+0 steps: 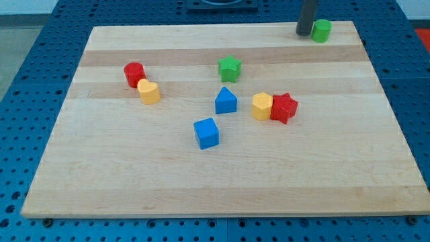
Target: Place your arm parallel to the green star
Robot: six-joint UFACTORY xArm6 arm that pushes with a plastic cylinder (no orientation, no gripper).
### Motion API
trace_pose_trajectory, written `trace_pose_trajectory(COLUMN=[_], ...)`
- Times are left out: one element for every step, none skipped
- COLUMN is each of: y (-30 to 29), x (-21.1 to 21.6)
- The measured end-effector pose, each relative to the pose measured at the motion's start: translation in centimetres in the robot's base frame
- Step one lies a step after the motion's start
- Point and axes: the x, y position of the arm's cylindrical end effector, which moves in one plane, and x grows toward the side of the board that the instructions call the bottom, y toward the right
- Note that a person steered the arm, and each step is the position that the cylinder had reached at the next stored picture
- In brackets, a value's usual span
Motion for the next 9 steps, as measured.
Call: trace_pose_trajectory(y=[1.5, 2.1, 1.7, -2.9, -8.5, -13.9, -19.1, -23.2, -25.1], x=[0.0, 0.0, 0.0, 0.0, 1.2, 4.0, 6.5, 7.8, 9.4])
